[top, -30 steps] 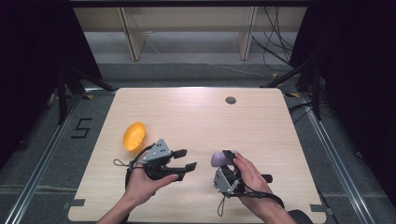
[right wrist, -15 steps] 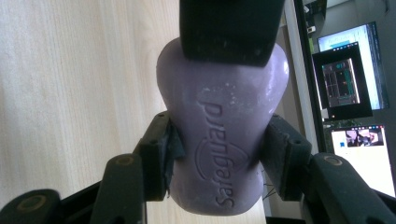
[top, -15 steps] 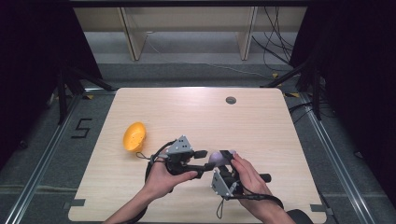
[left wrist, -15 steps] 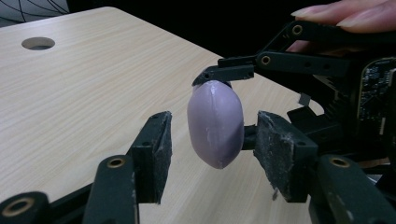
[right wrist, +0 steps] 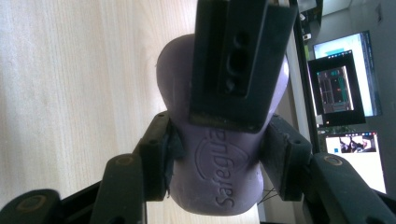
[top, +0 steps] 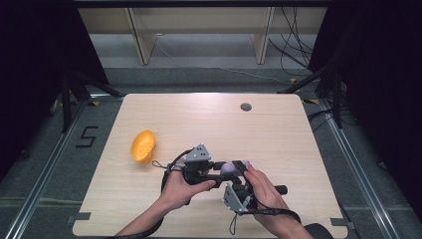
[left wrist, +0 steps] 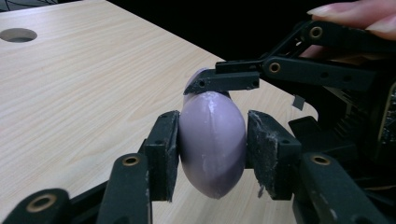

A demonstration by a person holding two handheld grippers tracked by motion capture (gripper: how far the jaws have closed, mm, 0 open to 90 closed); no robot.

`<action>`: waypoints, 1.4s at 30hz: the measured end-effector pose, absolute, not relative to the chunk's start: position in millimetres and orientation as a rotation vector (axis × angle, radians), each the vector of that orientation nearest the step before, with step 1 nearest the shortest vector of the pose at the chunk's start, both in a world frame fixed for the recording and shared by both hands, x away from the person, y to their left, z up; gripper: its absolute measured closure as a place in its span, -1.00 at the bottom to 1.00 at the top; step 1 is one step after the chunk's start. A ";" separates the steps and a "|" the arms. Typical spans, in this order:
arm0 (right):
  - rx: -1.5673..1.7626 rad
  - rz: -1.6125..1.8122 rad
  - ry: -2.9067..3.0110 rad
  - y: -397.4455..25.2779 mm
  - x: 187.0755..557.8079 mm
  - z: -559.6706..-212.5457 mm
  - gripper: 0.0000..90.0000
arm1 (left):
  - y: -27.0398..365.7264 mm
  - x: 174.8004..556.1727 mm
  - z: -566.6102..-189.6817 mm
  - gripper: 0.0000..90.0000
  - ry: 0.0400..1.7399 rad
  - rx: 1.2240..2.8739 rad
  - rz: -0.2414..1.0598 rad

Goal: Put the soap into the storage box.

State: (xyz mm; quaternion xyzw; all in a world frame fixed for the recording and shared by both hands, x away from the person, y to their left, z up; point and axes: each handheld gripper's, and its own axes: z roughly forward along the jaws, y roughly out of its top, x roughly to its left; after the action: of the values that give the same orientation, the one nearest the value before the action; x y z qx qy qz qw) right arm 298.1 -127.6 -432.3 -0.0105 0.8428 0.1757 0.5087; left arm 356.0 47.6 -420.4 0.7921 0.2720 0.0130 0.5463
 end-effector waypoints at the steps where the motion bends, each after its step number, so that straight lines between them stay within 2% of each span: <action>1: 0.022 0.434 2.035 -127.0 295.8 -433.5 0.12 | 47.5 356.9 -421.2 0.22 0.640 1.874 0.021; 17: -0.040 0.437 2.029 -123.1 295.6 -432.9 0.11 | 46.8 356.1 -420.7 0.30 0.637 1.916 0.039; 19: -0.025 0.444 2.026 -122.2 295.7 -433.6 0.04 | 46.1 355.2 -420.6 0.30 0.629 1.928 0.065; 21: 0.020 0.444 2.021 -122.4 296.1 -433.2 -0.11 | 45.7 354.0 -420.7 0.30 0.646 1.921 0.076; 26: 0.030 0.428 2.016 -125.5 297.8 -433.3 -0.21 | 47.5 354.8 -419.4 0.30 0.655 1.919 0.115; 42: -0.052 0.385 2.000 -131.8 296.9 -429.0 -0.24 | 55.0 354.7 -417.4 0.31 0.716 1.895 0.193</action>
State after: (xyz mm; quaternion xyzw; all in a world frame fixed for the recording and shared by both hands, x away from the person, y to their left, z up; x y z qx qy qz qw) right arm 296.9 -131.8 -429.0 -0.0216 0.8357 0.1608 0.5247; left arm 354.7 55.0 -417.4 0.7922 0.2995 0.0807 0.5256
